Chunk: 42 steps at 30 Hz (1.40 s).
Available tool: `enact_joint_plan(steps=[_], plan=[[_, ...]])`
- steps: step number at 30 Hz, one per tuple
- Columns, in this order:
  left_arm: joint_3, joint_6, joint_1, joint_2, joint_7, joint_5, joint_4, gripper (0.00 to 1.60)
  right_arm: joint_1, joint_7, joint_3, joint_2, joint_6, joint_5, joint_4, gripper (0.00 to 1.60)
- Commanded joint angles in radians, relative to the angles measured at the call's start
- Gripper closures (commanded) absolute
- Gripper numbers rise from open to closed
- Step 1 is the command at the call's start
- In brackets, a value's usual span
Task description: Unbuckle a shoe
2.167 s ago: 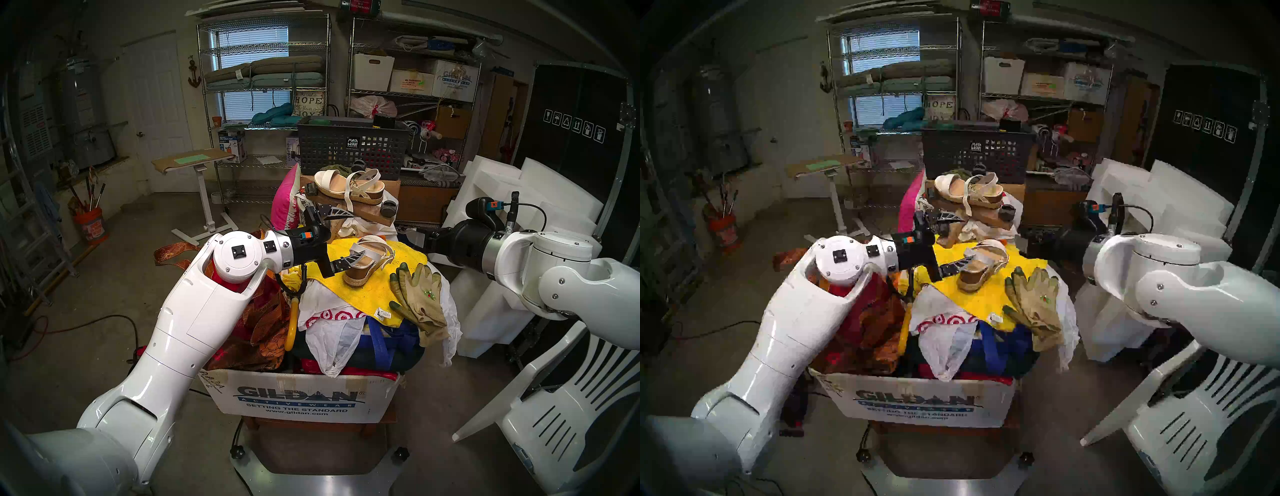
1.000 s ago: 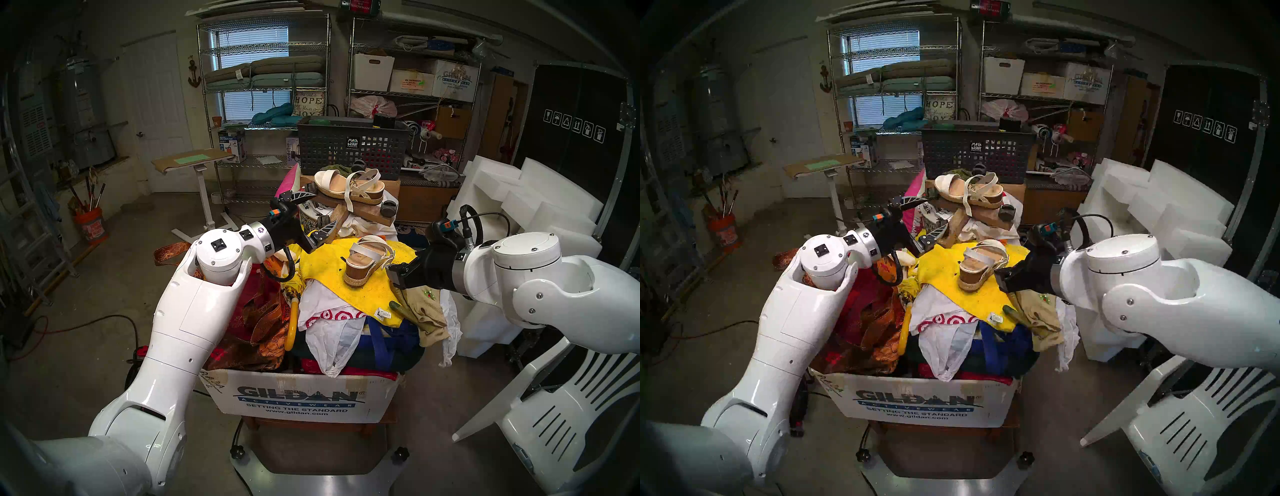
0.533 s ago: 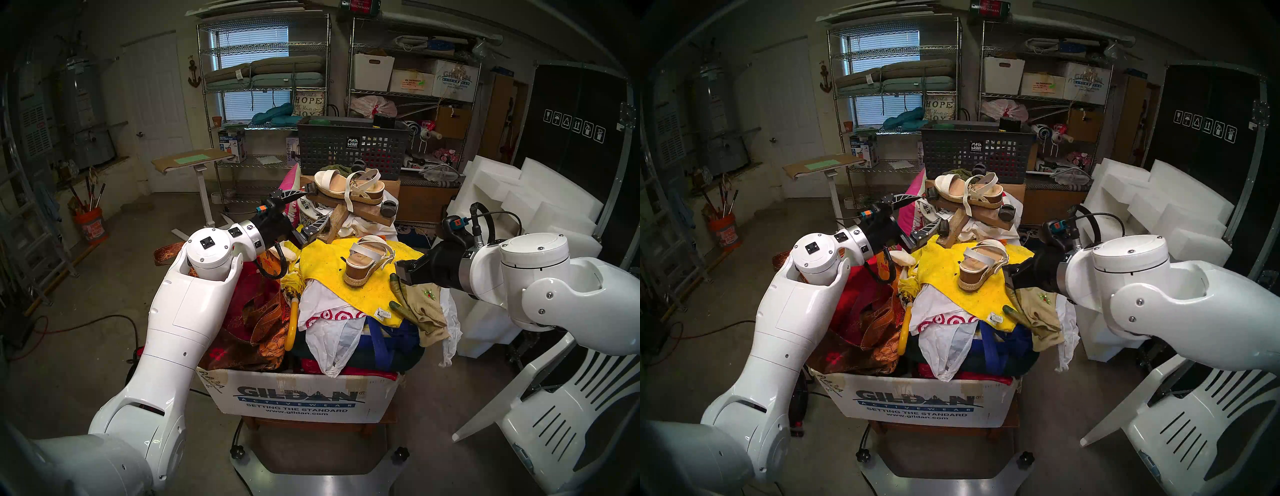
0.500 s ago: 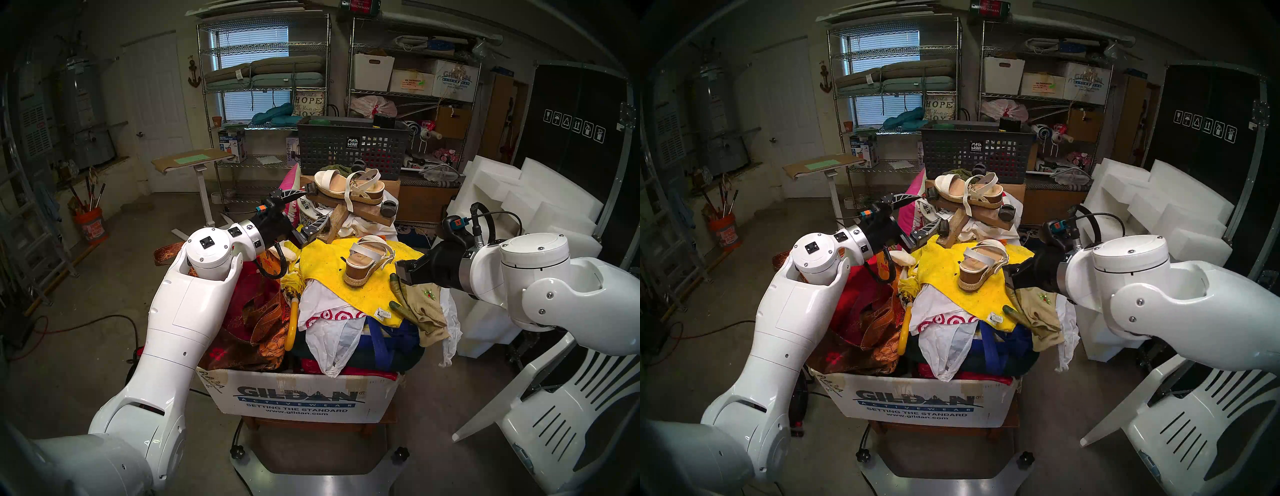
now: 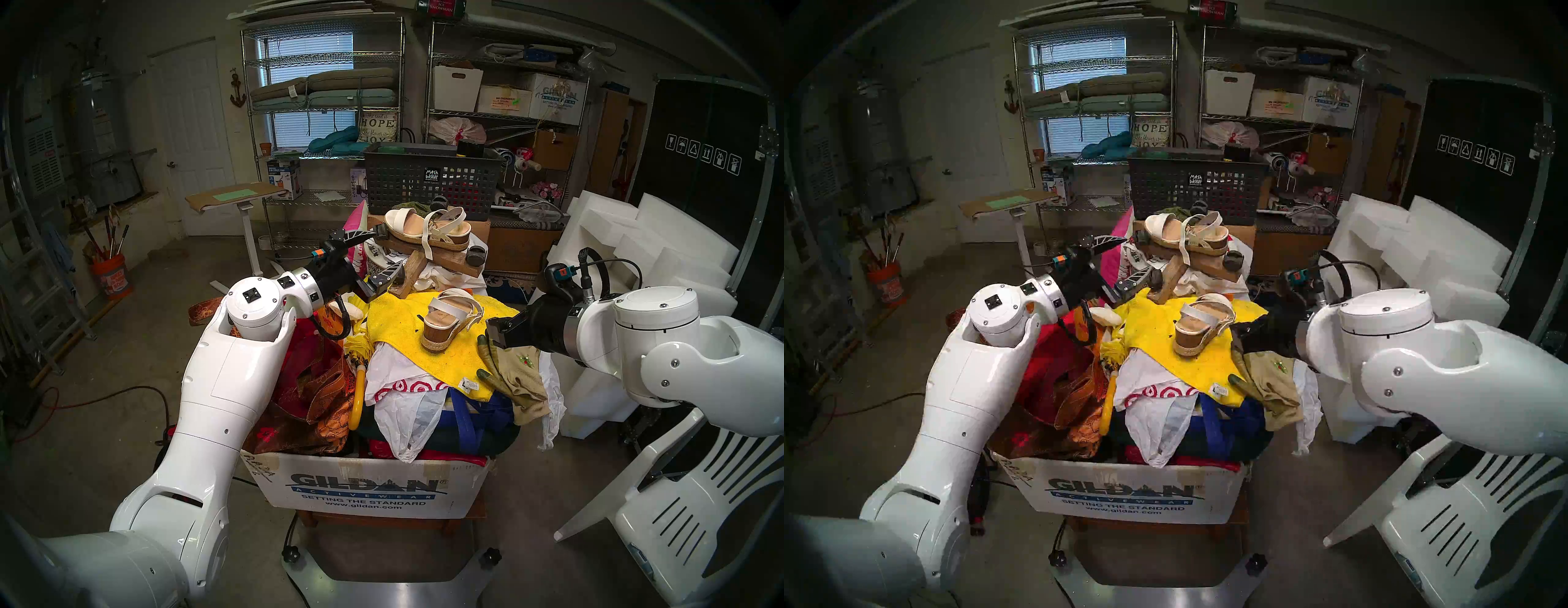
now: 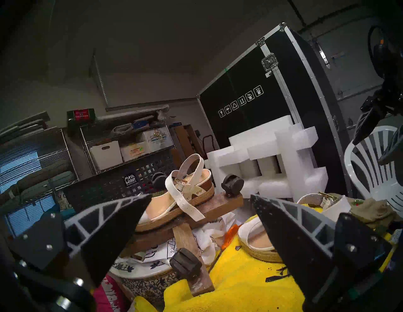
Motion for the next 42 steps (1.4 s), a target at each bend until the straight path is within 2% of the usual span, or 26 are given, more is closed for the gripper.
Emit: enact_joint_plan(steps=[1,9,12,13,15,16,17,19,24,27,32,34,36,42], plan=[[-0.007,-0.004,-0.021,-0.006,0.005,-0.006,-0.013,0.0,0.01,0.001,0.011,-0.002,-0.006,-0.003,-0.001,0.0],[-0.007,-0.004,-0.02,-0.006,0.006,-0.006,-0.013,0.0,0.01,0.001,0.011,-0.002,-0.007,-0.003,-0.001,0.0],[-0.007,-0.004,-0.02,-0.006,0.006,-0.005,-0.013,0.0,0.019,-0.001,0.014,-0.069,0.006,0.004,0.028,0.0],[-0.007,-0.004,-0.02,-0.006,0.006,-0.005,-0.013,0.0,0.018,-0.016,0.011,-0.099,-0.003,-0.017,0.04,0.0],[-0.007,-0.004,-0.02,-0.006,0.007,-0.005,-0.013,0.0,0.031,0.017,0.007,-0.106,0.013,-0.026,0.051,0.0],[-0.007,-0.004,-0.02,-0.006,0.007,-0.005,-0.013,0.0,0.033,0.002,0.007,-0.13,0.024,-0.036,0.064,0.0],[-0.007,-0.004,-0.02,-0.006,0.007,-0.005,-0.013,0.0,0.039,0.025,0.006,-0.126,0.023,-0.046,0.069,0.0],[-0.007,-0.004,-0.02,-0.006,0.007,-0.005,-0.013,0.0,0.046,0.022,0.011,-0.162,0.045,-0.053,0.099,0.0],[-0.007,-0.004,-0.02,-0.006,0.007,-0.005,-0.013,0.0,0.05,0.057,0.012,-0.197,0.072,-0.056,0.139,0.0],[-0.007,-0.004,-0.02,-0.006,0.007,-0.005,-0.013,0.0,0.057,0.079,0.021,-0.195,0.102,-0.014,0.148,0.0],[-0.007,-0.004,-0.02,-0.006,0.007,-0.005,-0.013,0.0,0.06,0.116,0.039,-0.188,0.101,0.022,0.155,0.0],[-0.007,-0.004,-0.02,-0.006,0.007,-0.005,-0.013,0.0,0.067,0.132,0.056,-0.186,0.116,0.079,0.165,0.0],[-0.007,-0.004,-0.02,-0.006,0.007,-0.005,-0.013,0.0,0.07,0.133,0.059,-0.187,0.124,0.089,0.168,0.0],[-0.007,-0.004,-0.02,-0.006,0.007,-0.005,-0.013,0.0,0.083,0.084,0.08,-0.215,0.159,0.187,0.196,0.0]])
